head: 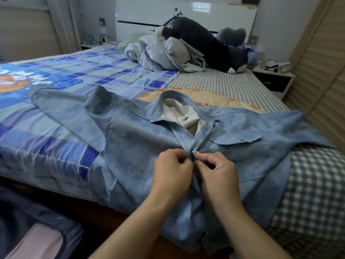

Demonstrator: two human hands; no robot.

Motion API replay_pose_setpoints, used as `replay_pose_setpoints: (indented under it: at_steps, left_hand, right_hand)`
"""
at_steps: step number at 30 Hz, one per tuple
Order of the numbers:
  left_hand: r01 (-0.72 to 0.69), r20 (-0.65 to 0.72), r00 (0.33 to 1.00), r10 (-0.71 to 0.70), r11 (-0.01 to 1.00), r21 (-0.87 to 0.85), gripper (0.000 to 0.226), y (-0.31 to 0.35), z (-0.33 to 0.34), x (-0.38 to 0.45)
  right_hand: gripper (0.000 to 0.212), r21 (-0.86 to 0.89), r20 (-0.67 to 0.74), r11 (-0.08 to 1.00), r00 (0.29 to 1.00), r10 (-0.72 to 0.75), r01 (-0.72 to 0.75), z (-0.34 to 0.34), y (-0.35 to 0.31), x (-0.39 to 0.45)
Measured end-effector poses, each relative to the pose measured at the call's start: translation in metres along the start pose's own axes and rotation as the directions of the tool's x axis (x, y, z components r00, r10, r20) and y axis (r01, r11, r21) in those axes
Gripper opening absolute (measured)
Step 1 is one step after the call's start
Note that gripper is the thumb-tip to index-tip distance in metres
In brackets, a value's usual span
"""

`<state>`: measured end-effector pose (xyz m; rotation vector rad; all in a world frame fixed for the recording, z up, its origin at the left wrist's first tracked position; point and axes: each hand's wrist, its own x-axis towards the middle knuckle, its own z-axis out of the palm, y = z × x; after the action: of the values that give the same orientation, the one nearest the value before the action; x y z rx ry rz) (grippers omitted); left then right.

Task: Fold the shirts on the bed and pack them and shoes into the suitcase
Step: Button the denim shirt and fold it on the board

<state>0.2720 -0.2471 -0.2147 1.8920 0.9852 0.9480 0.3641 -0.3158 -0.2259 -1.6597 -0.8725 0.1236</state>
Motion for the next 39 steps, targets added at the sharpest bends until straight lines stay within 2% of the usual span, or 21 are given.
replay_pose_setpoints:
  at_steps: [6, 9, 11, 13, 15, 16, 17, 19, 20, 21, 22, 23, 25, 26, 27, 28, 30, 32, 35, 39]
  left_hand:
    - [-0.009, -0.038, 0.999, 0.012, 0.998, 0.069, 0.020, -0.001, 0.003, -0.004]
    - [-0.014, 0.064, 0.998, 0.007, 0.993, 0.121, 0.022, 0.000, -0.003, -0.005]
    - [-0.030, 0.223, 0.975, -0.023, 0.973, 0.230, 0.025, 0.000, -0.011, -0.005]
    - [-0.049, 0.323, 0.944, -0.073, 0.934, 0.355, 0.027, -0.001, -0.021, -0.005]
    - [-0.041, 0.251, 0.966, -0.069, 0.910, 0.412, 0.029, -0.003, -0.031, -0.008]
    - [-0.065, 0.161, 0.987, -0.004, 0.905, 0.420, 0.028, -0.004, -0.034, -0.008]
    - [-0.121, 0.057, 0.993, 0.107, 0.903, 0.412, 0.023, -0.003, -0.037, -0.006]
    - [-0.272, -0.115, 0.934, 0.337, 0.884, 0.382, 0.007, -0.001, -0.039, 0.003]
    - [-0.320, -0.140, 0.906, 0.401, 0.861, 0.396, 0.017, -0.001, -0.038, 0.010]
    - [-0.349, -0.120, 0.891, 0.437, 0.831, 0.433, 0.031, -0.002, -0.036, 0.021]
    - [-0.355, -0.062, 0.895, 0.442, 0.789, 0.501, 0.043, -0.003, -0.034, 0.034]
    - [-0.348, 0.022, 0.911, 0.412, 0.739, 0.576, 0.049, 0.000, -0.034, 0.046]
    - [-0.406, 0.240, 0.910, 0.339, 0.600, 0.690, 0.040, 0.009, -0.038, 0.077]
    - [-0.466, 0.349, 0.884, 0.310, 0.536, 0.704, 0.030, 0.014, -0.043, 0.091]
    - [-0.513, 0.435, 0.858, 0.273, 0.507, 0.693, 0.021, 0.022, -0.051, 0.102]
    - [-0.533, 0.492, 0.840, 0.228, 0.514, 0.672, 0.015, 0.032, -0.059, 0.109]
    - [-0.502, 0.568, 0.818, 0.086, 0.590, 0.633, 0.019, 0.056, -0.072, 0.112]
    - [-0.411, 0.574, 0.819, 0.005, 0.704, 0.580, 0.026, 0.076, -0.077, 0.104]
    - [-0.143, 0.387, 0.920, -0.060, 0.868, 0.475, 0.029, 0.070, -0.067, 0.075]
    - [0.098, 0.165, 0.975, -0.147, 0.958, 0.271, 0.030, 0.022, -0.048, 0.031]
  right_hand:
    - [0.020, -0.083, -0.027, 0.995, 0.998, -0.057, 0.055, 0.004, 0.003, -0.003]
    - [0.018, -0.152, -0.021, 0.988, 0.999, -0.040, 0.036, -0.003, 0.001, -0.007]
    - [0.019, -0.338, 0.065, 0.941, 0.998, -0.005, 0.027, -0.014, -0.006, -0.011]
    - [0.022, -0.654, 0.260, 0.754, 0.955, 0.141, 0.067, -0.028, -0.019, -0.016]
    - [0.019, -0.813, 0.351, 0.566, 0.892, 0.286, 0.138, -0.036, -0.031, -0.018]
    - [0.017, -0.816, 0.350, 0.562, 0.890, 0.293, 0.136, -0.039, -0.035, -0.018]
    - [0.019, -0.792, 0.320, 0.599, 0.915, 0.246, 0.116, -0.042, -0.038, -0.016]
    - [0.029, -0.716, 0.140, 0.691, 0.990, 0.010, 0.095, -0.043, -0.039, 0.001]
    - [0.027, -0.687, 0.051, 0.718, 0.993, -0.107, 0.113, -0.040, -0.036, 0.014]
    - [0.026, -0.686, 0.019, 0.720, 0.991, -0.131, 0.108, -0.037, -0.033, 0.027]
    - [0.031, -0.720, 0.035, 0.691, 0.998, -0.054, 0.062, -0.031, -0.032, 0.038]
    - [0.042, -0.759, 0.056, 0.651, 0.995, 0.086, -0.014, -0.024, -0.027, 0.044]
    - [0.058, -0.800, 0.061, 0.589, 0.962, 0.268, -0.113, -0.009, -0.017, 0.052]
    - [0.055, -0.783, 0.034, 0.602, 0.954, 0.296, -0.159, -0.003, -0.012, 0.055]
    - [0.045, -0.720, -0.009, 0.662, 0.956, 0.294, -0.210, 0.001, -0.010, 0.059]
    - [0.033, -0.605, -0.056, 0.755, 0.959, 0.276, -0.253, 0.003, -0.007, 0.063]
    - [0.022, -0.285, -0.118, 0.919, 0.961, 0.248, -0.272, 0.003, -0.009, 0.065]
    - [0.009, -0.090, -0.173, 0.975, 0.968, 0.184, -0.201, 0.002, -0.018, 0.063]
    - [0.021, -0.063, -0.204, 0.996, 0.978, 0.044, -0.058, -0.001, -0.030, 0.044]
    - [0.020, -0.122, -0.158, 0.966, 0.956, -0.247, 0.229, -0.004, -0.022, 0.015]
